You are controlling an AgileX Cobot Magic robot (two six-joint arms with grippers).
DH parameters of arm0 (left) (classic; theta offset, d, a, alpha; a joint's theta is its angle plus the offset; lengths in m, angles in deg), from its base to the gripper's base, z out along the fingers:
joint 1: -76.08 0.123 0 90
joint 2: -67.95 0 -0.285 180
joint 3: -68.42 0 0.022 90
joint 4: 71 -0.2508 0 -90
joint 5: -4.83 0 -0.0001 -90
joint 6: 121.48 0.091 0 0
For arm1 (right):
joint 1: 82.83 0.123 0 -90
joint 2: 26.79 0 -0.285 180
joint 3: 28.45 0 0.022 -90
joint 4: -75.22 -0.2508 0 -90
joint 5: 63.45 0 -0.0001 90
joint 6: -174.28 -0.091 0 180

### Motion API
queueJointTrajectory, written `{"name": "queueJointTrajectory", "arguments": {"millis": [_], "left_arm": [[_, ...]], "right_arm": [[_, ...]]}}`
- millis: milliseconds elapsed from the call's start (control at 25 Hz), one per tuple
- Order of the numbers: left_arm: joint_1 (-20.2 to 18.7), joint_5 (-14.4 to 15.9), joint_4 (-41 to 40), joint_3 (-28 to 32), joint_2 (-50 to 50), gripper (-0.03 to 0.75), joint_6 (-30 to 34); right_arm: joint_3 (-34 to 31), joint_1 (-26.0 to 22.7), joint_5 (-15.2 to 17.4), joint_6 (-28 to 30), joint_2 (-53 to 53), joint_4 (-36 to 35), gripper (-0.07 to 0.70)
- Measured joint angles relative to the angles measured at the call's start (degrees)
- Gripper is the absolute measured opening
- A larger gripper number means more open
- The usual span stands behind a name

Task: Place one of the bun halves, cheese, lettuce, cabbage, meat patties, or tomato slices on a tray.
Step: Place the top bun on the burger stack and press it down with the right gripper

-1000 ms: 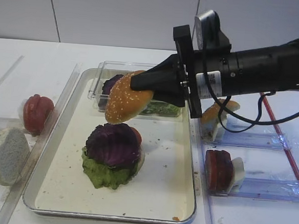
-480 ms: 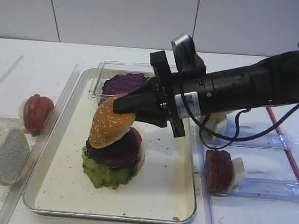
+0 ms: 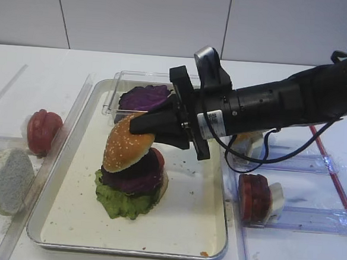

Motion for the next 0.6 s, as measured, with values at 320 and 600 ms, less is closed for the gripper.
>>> {"name": "queueJointTrajectory", "arguments": {"millis": [320, 600], "left_arm": [[0.0, 0.0, 0.0, 0.0, 0.0, 0.428, 0.0], [0.0, 0.0, 0.0, 0.0, 0.0, 0.428, 0.0]], "right_arm": [[0.04, 0.0, 0.0, 0.0, 1.64, 3.01, 0.128], [0.04, 0.0, 0.0, 0.0, 2.1, 3.01, 0.143]]}}
